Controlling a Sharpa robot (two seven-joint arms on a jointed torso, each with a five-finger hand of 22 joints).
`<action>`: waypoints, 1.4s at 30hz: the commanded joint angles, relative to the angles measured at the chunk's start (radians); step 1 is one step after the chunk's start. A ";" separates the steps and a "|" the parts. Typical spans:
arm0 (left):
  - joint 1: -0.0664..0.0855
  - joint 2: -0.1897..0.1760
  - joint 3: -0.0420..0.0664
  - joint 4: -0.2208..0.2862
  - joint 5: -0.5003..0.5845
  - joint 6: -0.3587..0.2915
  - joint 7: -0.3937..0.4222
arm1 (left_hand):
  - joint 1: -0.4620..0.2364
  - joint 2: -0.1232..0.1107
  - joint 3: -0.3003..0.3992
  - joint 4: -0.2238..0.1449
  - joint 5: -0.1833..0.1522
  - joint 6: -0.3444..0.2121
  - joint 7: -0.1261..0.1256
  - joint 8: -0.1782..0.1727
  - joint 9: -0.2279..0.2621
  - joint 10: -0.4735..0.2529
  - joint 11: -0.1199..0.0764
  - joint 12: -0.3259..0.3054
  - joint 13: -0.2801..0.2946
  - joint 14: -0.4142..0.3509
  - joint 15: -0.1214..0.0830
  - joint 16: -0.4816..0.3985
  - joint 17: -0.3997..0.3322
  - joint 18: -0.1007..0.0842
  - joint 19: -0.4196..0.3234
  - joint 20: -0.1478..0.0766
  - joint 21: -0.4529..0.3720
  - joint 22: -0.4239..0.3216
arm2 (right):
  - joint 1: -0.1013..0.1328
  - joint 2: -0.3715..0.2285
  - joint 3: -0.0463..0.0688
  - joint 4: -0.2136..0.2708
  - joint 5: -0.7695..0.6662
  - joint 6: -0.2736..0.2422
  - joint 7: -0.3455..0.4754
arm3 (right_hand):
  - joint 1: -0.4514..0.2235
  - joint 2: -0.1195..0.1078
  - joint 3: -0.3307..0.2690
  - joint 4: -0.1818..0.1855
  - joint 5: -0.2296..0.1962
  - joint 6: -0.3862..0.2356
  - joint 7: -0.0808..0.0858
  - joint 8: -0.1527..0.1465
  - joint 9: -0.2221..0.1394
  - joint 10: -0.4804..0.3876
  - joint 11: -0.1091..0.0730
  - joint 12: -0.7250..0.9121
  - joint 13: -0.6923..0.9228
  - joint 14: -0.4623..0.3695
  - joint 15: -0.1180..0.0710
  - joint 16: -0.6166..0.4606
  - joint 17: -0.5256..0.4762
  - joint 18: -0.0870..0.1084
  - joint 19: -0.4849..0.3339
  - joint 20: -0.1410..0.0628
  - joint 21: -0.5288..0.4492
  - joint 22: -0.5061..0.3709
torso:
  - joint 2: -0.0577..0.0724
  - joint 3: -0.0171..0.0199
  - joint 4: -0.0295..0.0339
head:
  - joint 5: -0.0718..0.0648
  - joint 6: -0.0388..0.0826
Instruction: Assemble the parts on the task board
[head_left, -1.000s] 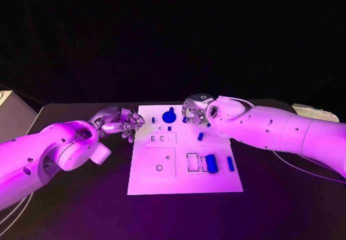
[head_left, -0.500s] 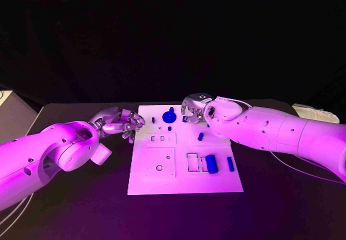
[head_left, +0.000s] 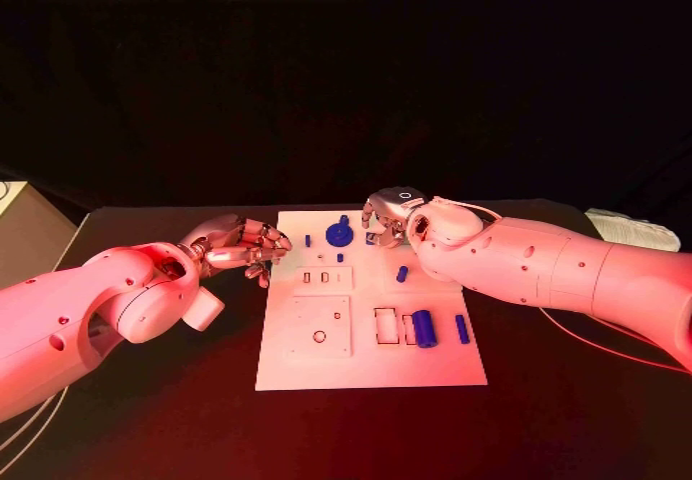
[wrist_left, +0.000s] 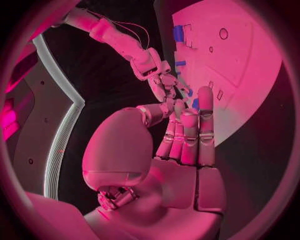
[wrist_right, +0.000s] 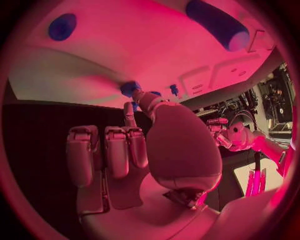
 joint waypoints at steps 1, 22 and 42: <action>-0.001 0.001 0.000 0.000 0.008 0.016 0.005 | -0.001 0.008 0.000 0.006 -0.003 -0.001 0.007 -0.005 -0.001 -0.002 0.000 -0.005 -0.001 -0.006 0.003 -0.005 -0.001 0.014 0.003 0.007 -0.006 -0.001 | -0.002 0.003 0.000 0.003 -0.002 -0.036 -0.025 | -0.015 -0.001 -0.003 0.006 0.000 -0.005 0.002 0.000 -0.001 0.069 0.010 0.000 0.232 0.087 0.007 -0.001 0.189 -0.004 0.095 0.007 -0.004 0.229 | 0.000 0.0004 -0.0028 | -0.001 0.003; -0.002 -0.003 0.000 0.000 0.009 0.021 0.002 | -0.001 0.010 0.000 0.008 -0.003 -0.002 0.008 -0.005 -0.003 -0.003 0.001 -0.004 -0.003 -0.007 0.003 -0.006 -0.004 0.014 0.003 0.008 -0.007 -0.002 | 0.006 -0.048 0.003 0.048 0.029 -0.053 0.005 | 0.025 0.010 0.014 -0.012 0.005 -0.017 0.005 -0.003 -0.004 0.072 0.012 0.003 0.235 0.088 0.007 0.000 0.192 -0.005 0.096 0.010 0.000 0.233 | 0.002 0.0000 -0.0012 | -0.001 0.010; -0.007 0.003 0.000 -0.002 0.009 0.024 0.008 | 0.000 0.010 0.000 0.009 -0.003 -0.003 0.008 -0.004 -0.004 -0.005 0.001 -0.004 -0.004 -0.009 0.003 -0.008 -0.006 0.014 0.003 0.008 -0.008 -0.003 | 0.034 -0.037 0.003 -0.027 -0.018 0.169 0.191 | 0.105 -0.016 0.171 -0.168 0.048 -0.093 -0.061 -0.070 -0.030 0.057 -0.054 -0.014 0.221 0.089 -0.029 0.000 0.196 -0.004 0.095 -0.017 -0.001 0.234 | 0.011 -0.0046 0.0082 | -0.003 0.006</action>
